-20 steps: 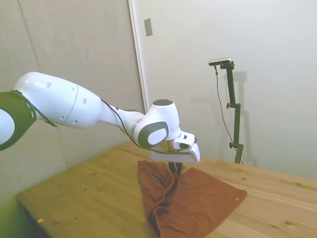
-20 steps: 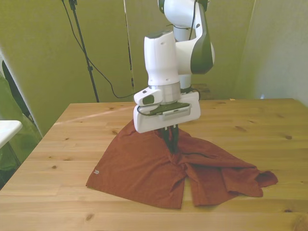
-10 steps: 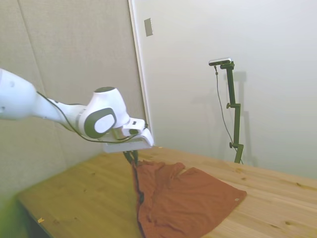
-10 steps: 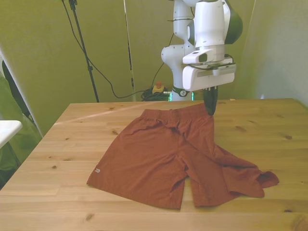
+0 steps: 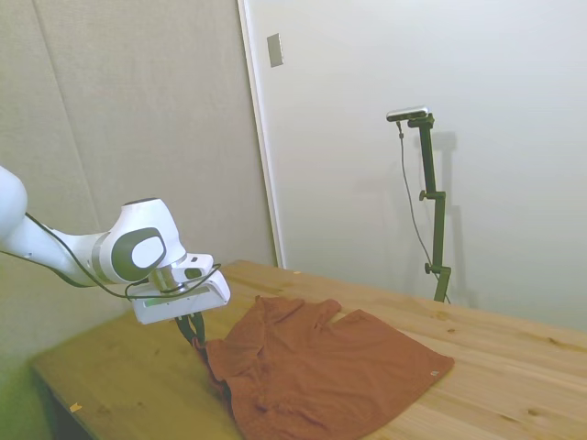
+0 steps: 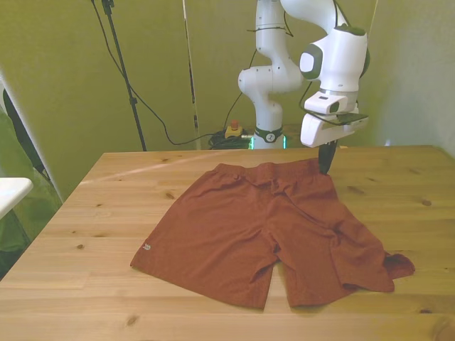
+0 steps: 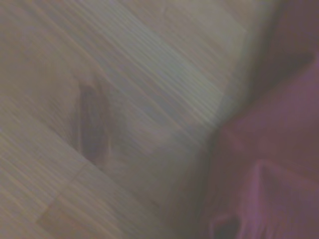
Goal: Unfold the shorts
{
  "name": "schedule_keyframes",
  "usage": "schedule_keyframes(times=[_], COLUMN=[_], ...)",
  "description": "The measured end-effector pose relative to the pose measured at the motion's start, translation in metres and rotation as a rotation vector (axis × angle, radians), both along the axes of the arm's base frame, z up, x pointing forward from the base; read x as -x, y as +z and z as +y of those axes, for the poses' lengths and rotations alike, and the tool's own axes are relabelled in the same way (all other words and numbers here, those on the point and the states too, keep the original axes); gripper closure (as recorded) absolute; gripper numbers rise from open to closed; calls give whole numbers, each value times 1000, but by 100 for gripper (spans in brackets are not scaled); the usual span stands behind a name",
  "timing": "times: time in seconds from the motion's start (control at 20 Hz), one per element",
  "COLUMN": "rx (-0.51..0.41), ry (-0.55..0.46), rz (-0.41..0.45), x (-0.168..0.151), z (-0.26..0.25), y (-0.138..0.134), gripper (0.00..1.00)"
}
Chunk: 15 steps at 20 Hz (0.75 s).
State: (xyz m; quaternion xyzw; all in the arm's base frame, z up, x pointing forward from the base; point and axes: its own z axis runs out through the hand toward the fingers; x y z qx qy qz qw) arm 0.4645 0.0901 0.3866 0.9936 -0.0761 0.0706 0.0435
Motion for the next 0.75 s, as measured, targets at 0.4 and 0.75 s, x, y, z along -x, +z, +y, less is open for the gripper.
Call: schedule_keyframes(times=[0.4,0.75], rx=[32,33], ry=[2,12], rz=[29,14], x=[-5,-4], z=[9,19], y=[-8,-1], gripper=[0,0])
